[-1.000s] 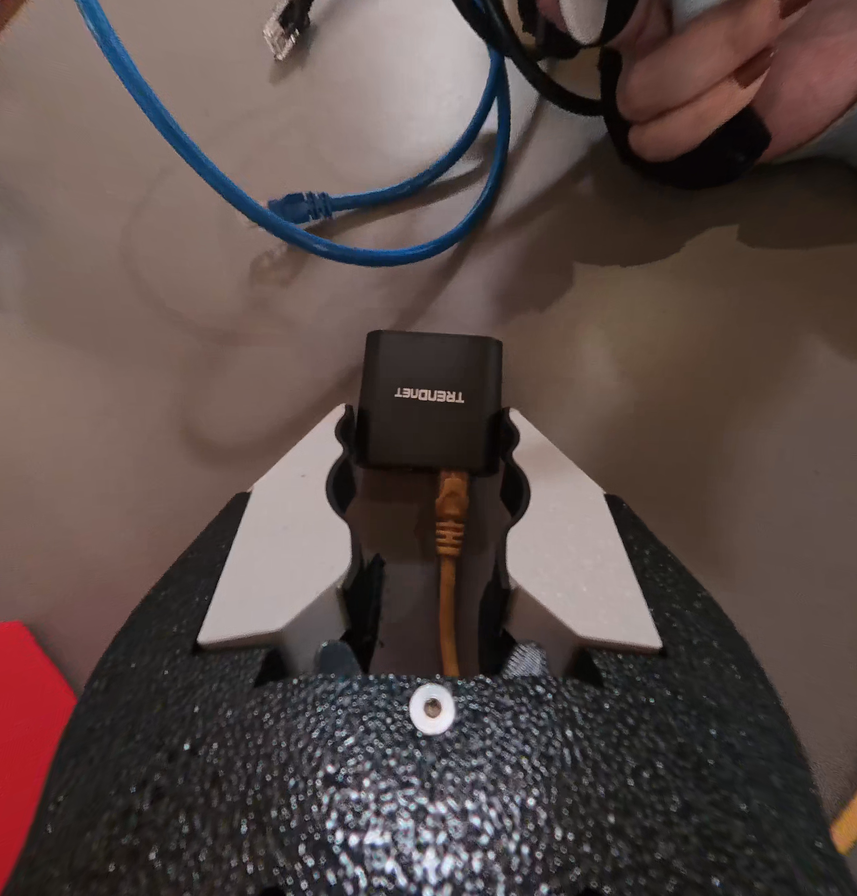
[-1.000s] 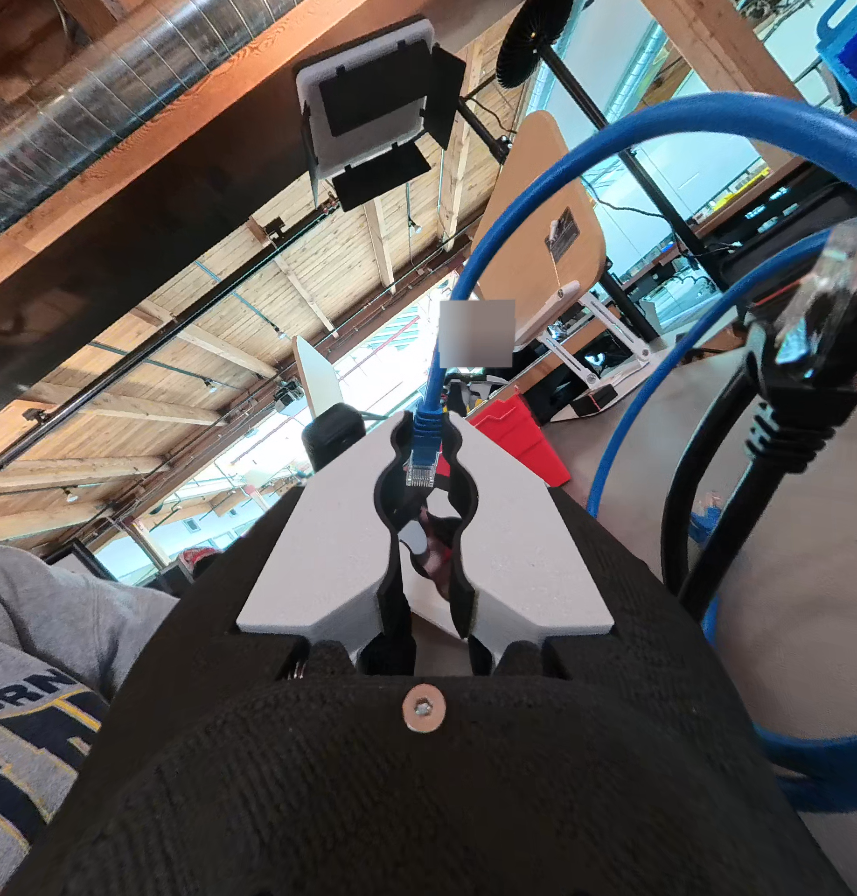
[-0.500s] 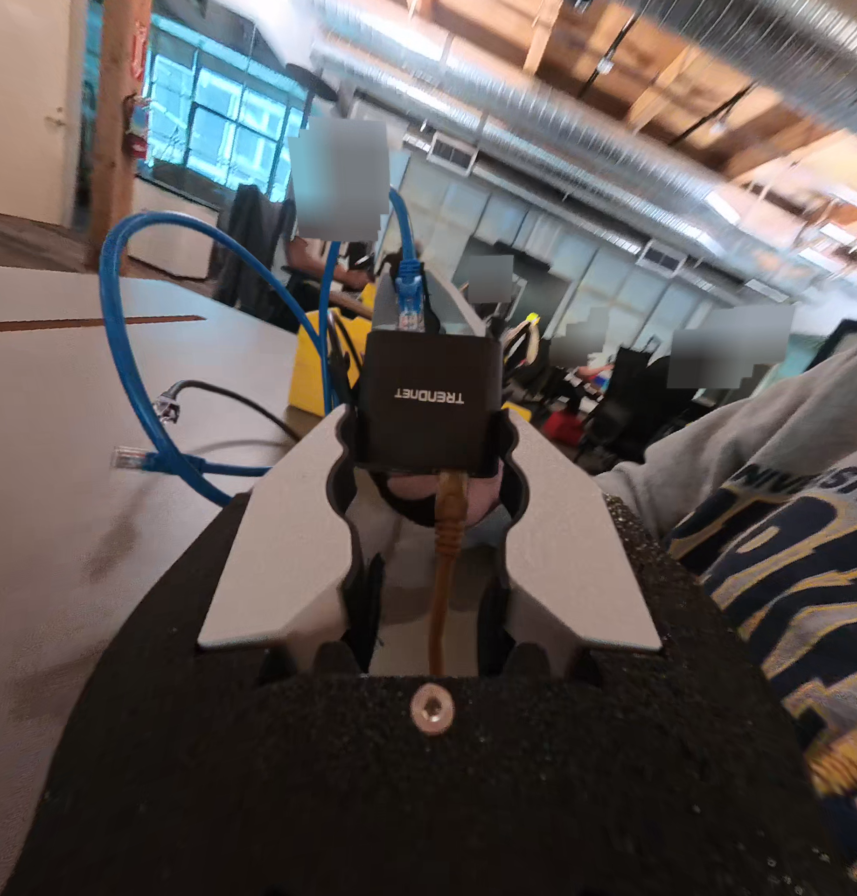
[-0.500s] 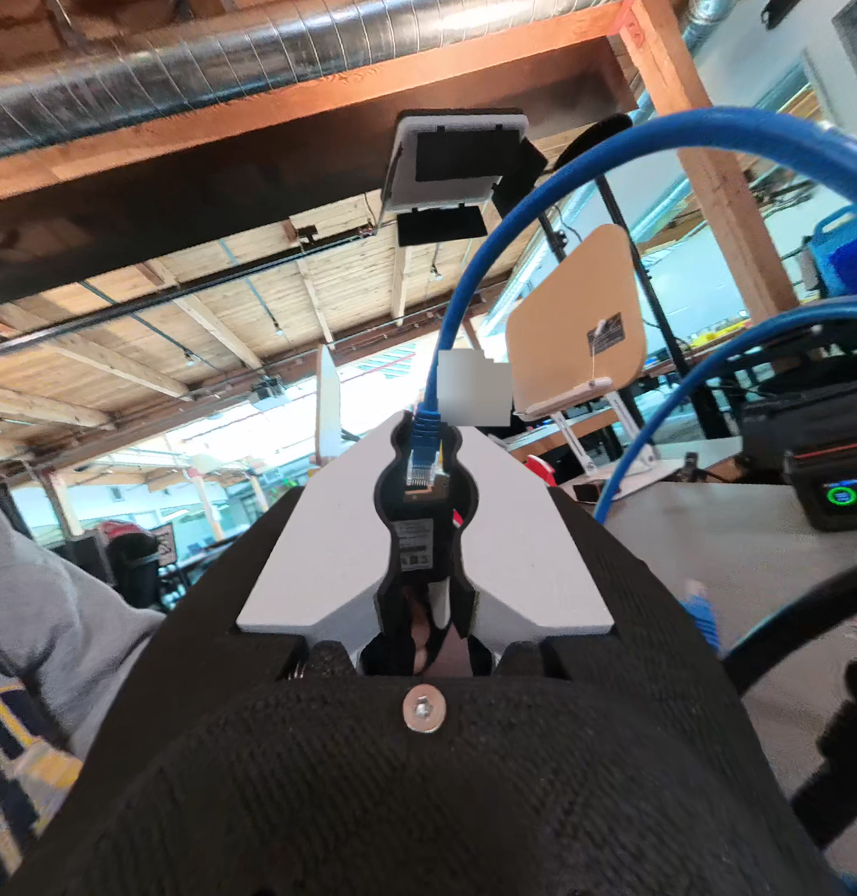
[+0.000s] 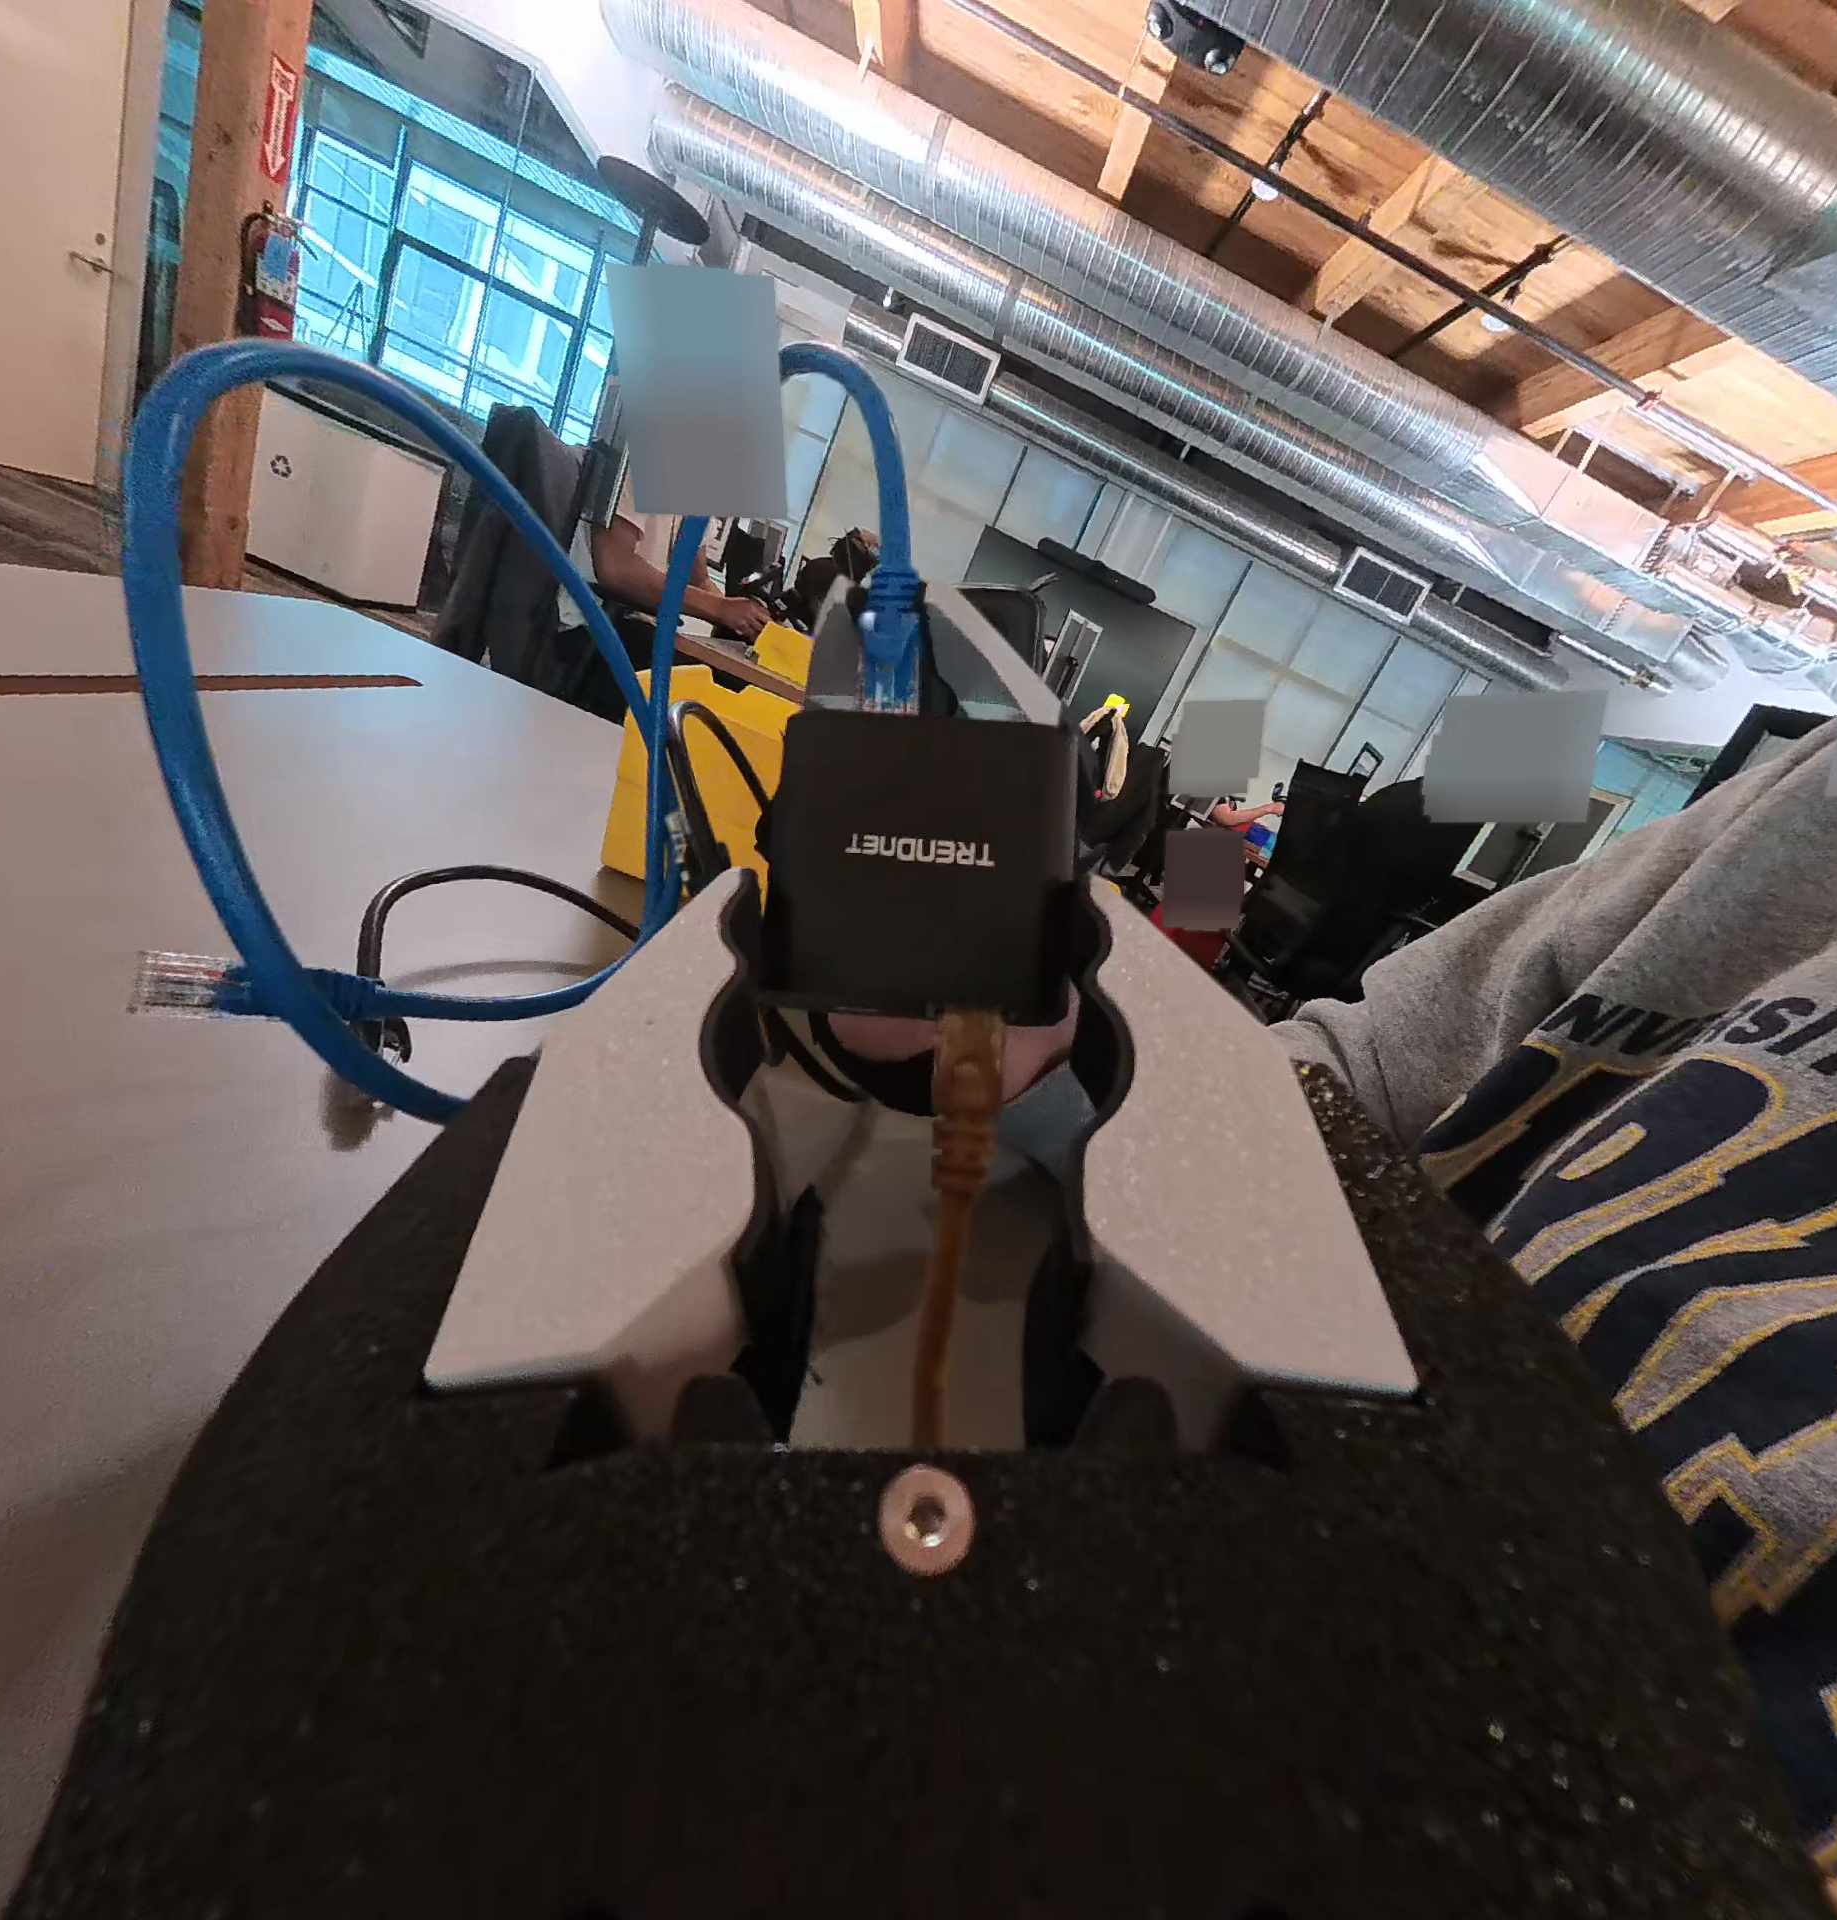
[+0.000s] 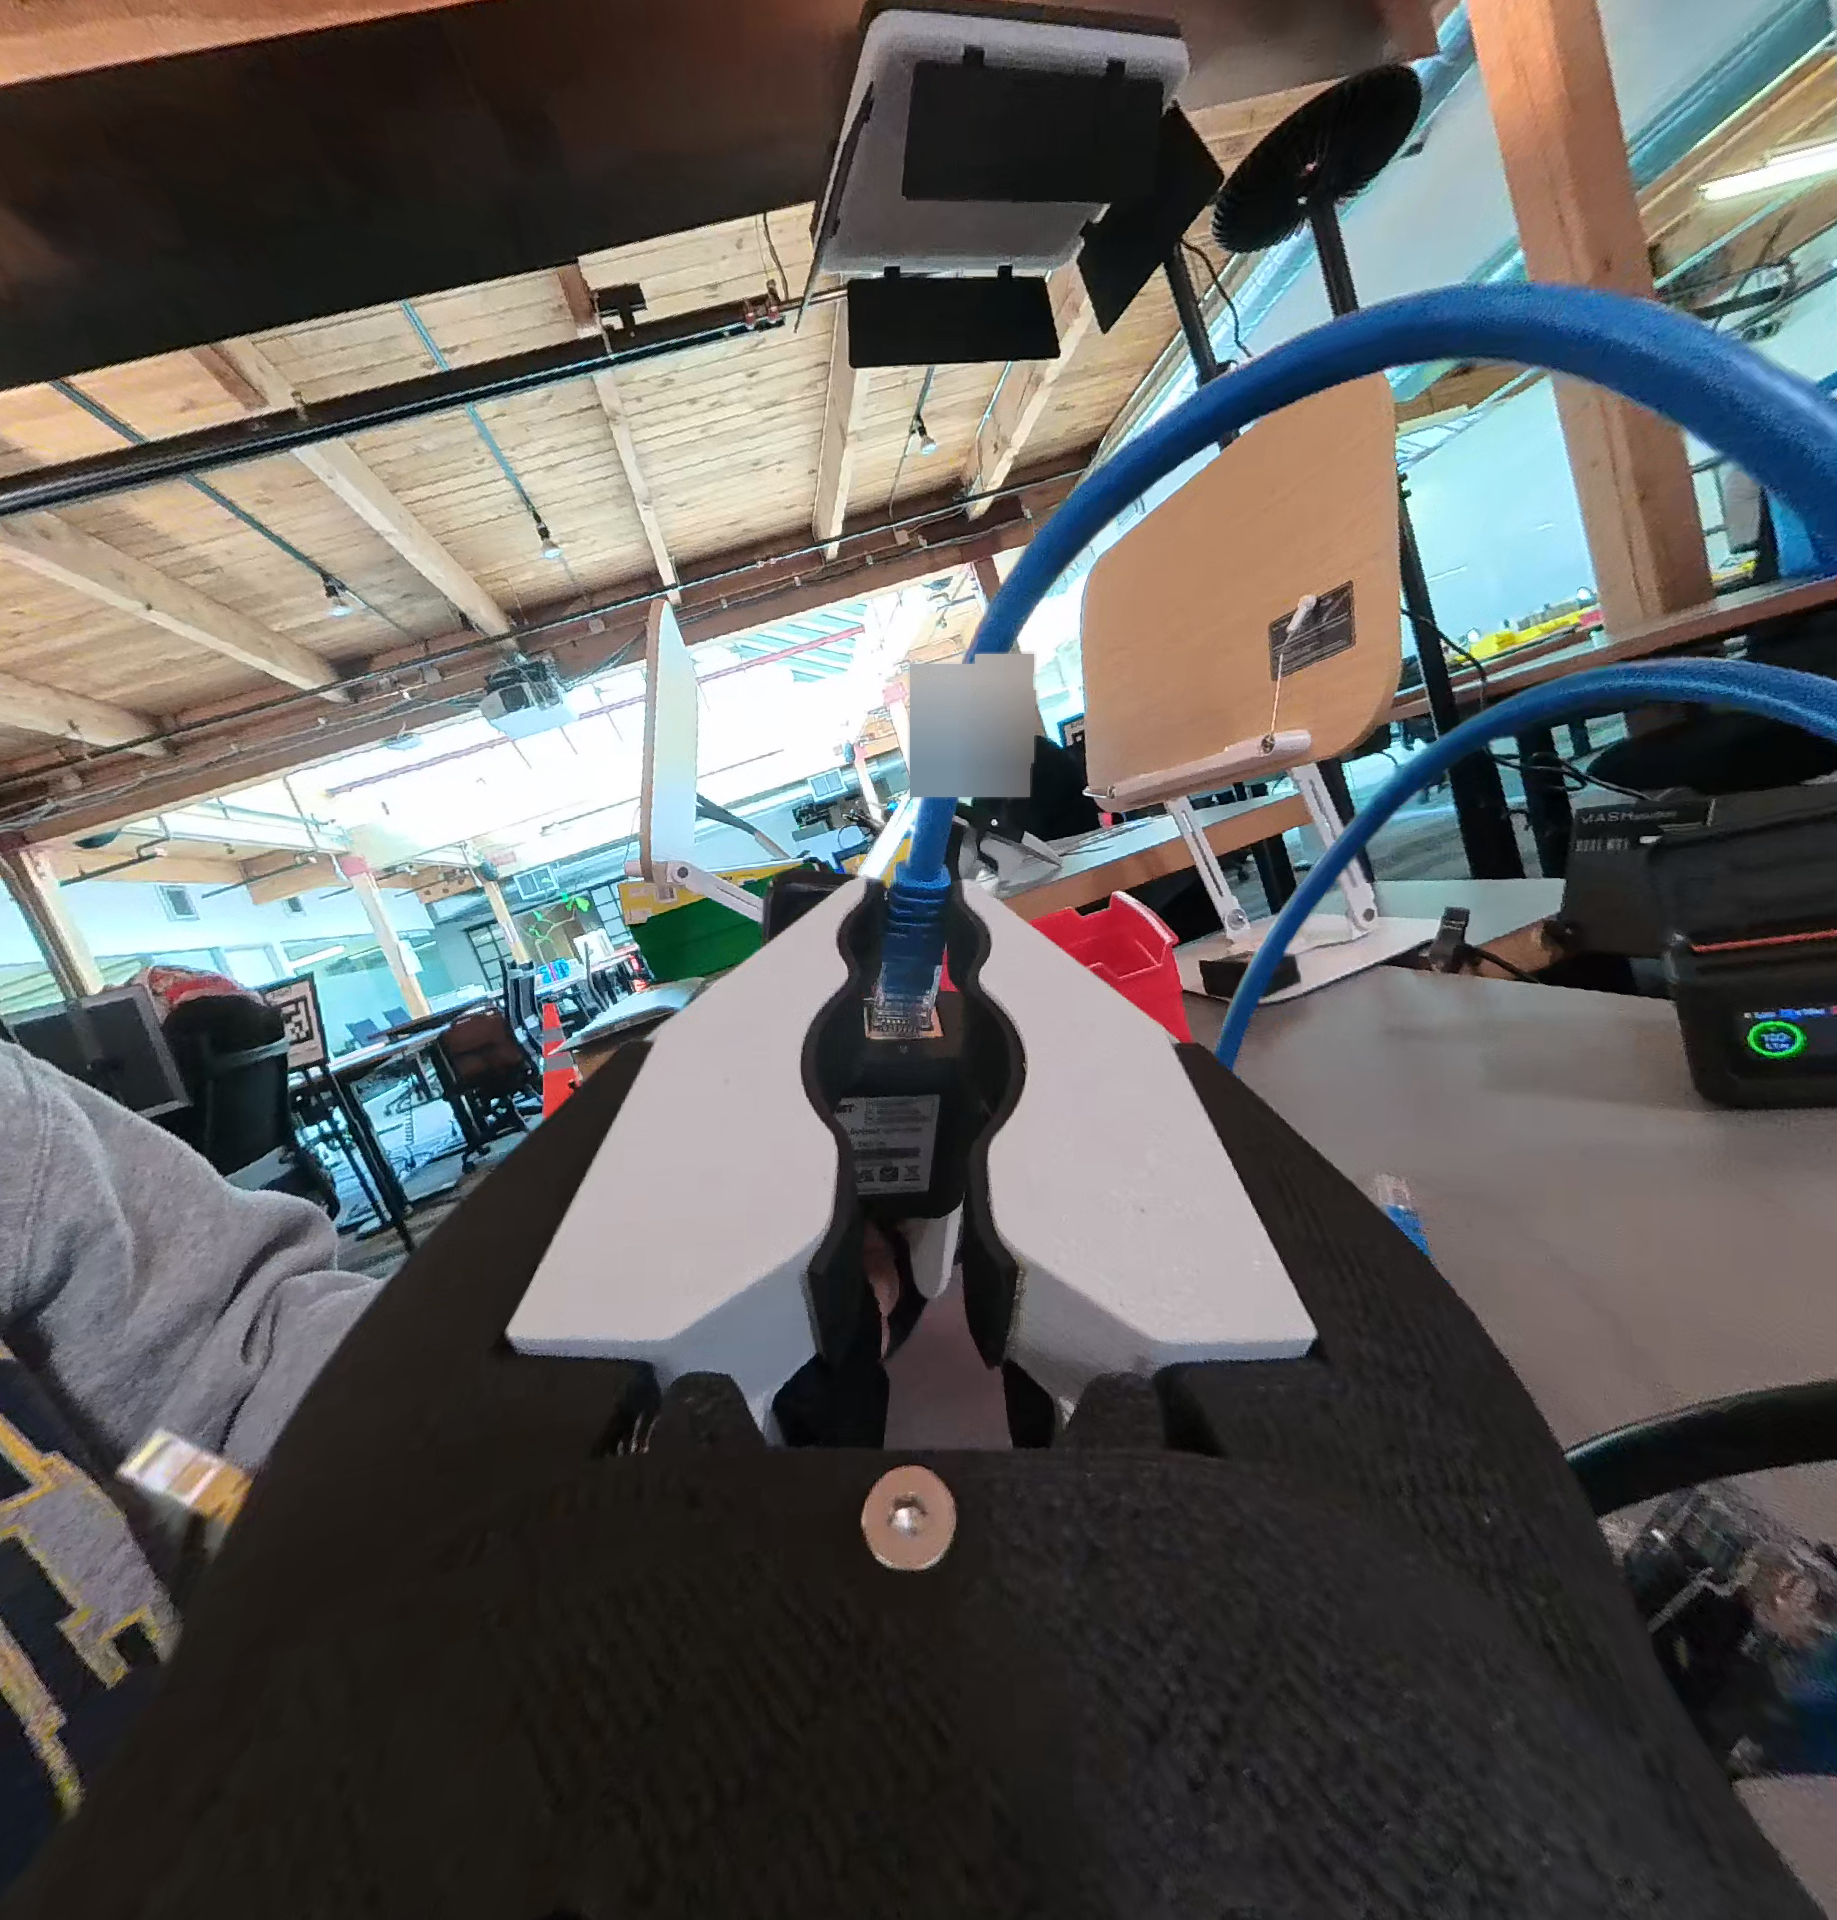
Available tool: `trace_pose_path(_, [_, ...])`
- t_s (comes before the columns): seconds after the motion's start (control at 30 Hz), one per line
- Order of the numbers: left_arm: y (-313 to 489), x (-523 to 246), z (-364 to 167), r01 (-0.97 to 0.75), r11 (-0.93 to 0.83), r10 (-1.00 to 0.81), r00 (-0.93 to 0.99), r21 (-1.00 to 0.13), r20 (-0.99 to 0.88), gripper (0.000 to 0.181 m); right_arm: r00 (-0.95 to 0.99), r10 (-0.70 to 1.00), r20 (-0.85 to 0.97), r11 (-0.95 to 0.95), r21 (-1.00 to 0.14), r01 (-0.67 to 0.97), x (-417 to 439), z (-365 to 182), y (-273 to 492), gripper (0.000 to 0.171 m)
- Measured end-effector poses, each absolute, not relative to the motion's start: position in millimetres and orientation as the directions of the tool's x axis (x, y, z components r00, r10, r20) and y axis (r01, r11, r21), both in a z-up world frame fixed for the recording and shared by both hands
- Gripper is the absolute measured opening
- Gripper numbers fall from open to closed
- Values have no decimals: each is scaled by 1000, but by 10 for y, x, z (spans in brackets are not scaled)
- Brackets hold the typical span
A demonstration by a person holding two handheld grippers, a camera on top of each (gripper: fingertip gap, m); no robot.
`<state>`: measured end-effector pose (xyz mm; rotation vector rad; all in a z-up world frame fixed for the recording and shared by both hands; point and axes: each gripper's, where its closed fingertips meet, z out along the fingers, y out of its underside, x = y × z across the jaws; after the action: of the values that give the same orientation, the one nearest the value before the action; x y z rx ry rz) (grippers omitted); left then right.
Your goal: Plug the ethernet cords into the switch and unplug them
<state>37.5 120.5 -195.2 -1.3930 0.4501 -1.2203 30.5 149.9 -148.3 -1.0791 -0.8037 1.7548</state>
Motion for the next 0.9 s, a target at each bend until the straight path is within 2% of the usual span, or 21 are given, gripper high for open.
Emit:
trace_pose_path(0.13, [1212,360,-1955,410,-269,-830,359,-871,426,56,-205,924,-322,-376,-864,-335,262,-1542,1477,11])
trace_pose_path(0.67, [1222,378,-2077,379,-295,-818,374,-877,437,56,-256,881,-398,-462,-841,-282,201,-1676,1476,12])
trace_pose_path(0.8, [1246,342,-2073,372,-296,-809,391,-879,438,57,-179,924,-338,-379,-875,-300,229,-1693,1532,12])
trace_pose_path(0.83, [1267,315,-2090,352,-293,-799,421,-889,430,56,-133,937,-323,-348,-890,-293,241,-1714,1579,13])
trace_pose_path(0.9, [1324,209,-2148,304,-282,-760,508,-910,405,57,-59,951,-303,-308,-915,-260,326,-1734,1714,41])
